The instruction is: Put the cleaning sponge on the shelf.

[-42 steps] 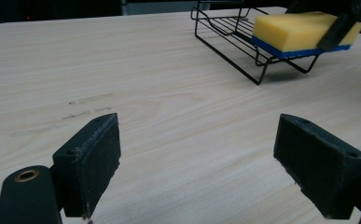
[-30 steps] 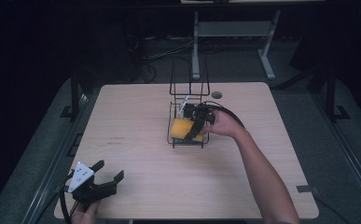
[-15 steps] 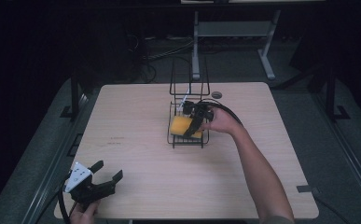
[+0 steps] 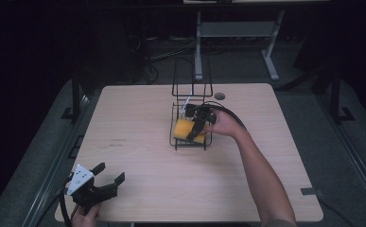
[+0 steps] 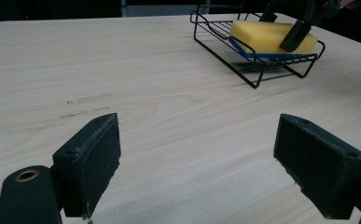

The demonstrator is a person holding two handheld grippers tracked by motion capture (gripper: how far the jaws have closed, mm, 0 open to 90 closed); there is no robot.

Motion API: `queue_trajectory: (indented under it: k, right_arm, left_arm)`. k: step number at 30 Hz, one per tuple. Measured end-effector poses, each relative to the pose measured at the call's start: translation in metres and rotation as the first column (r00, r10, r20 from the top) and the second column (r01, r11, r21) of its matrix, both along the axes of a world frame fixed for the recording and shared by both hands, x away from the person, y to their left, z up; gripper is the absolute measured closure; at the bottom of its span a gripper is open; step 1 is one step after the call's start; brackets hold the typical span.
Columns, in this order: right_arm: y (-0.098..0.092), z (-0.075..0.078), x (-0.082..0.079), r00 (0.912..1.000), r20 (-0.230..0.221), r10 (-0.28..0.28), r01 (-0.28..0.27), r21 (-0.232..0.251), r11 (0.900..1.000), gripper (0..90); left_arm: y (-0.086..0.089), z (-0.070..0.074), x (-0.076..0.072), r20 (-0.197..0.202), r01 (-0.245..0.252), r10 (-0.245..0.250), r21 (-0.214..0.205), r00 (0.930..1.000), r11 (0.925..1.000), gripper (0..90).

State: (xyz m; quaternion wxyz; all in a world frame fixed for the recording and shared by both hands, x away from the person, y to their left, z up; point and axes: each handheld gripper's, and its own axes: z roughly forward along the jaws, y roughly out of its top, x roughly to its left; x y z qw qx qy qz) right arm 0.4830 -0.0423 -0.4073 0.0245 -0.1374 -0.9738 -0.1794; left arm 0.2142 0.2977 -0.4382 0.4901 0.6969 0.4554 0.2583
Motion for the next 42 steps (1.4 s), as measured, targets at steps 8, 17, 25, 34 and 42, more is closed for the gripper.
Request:
queue_trajectory:
  k: [8,17,25,34,42]
  right_arm:
    - [-0.005,0.005,-0.003,0.9998,0.014,-0.015,0.014,0.052,0.9985,16.4]
    - [-0.014,0.007,-0.007,0.9991,0.023,-0.037,0.035,0.073,0.9967,15.8]
    - [-0.013,0.014,-0.01,0.9991,0.037,-0.021,0.017,0.113,0.9934,15.3]
    - [-0.024,0.018,-0.012,0.9986,0.025,-0.046,0.042,0.152,0.9875,15.4]
    - [-0.037,0.019,-0.013,0.9966,0.022,-0.079,0.075,0.145,0.9866,15.6]
  left_arm:
    - [-0.002,0.0,0.0,-0.004,0.005,-0.005,0.01,1.0,0.9999,14.0]
    - [-0.003,-0.001,0.001,-0.001,0.012,-0.012,0.015,0.9999,0.9998,14.0]
    - [-0.003,-0.001,0.001,-0.003,0.009,-0.009,0.016,1.0,0.9998,14.0]
    - [-0.002,-0.001,0.002,-0.003,0.006,-0.006,0.019,1.0,0.9998,14.0]
    - [-0.004,-0.001,0.002,0.0,0.012,-0.012,0.034,0.9999,0.9994,14.0]
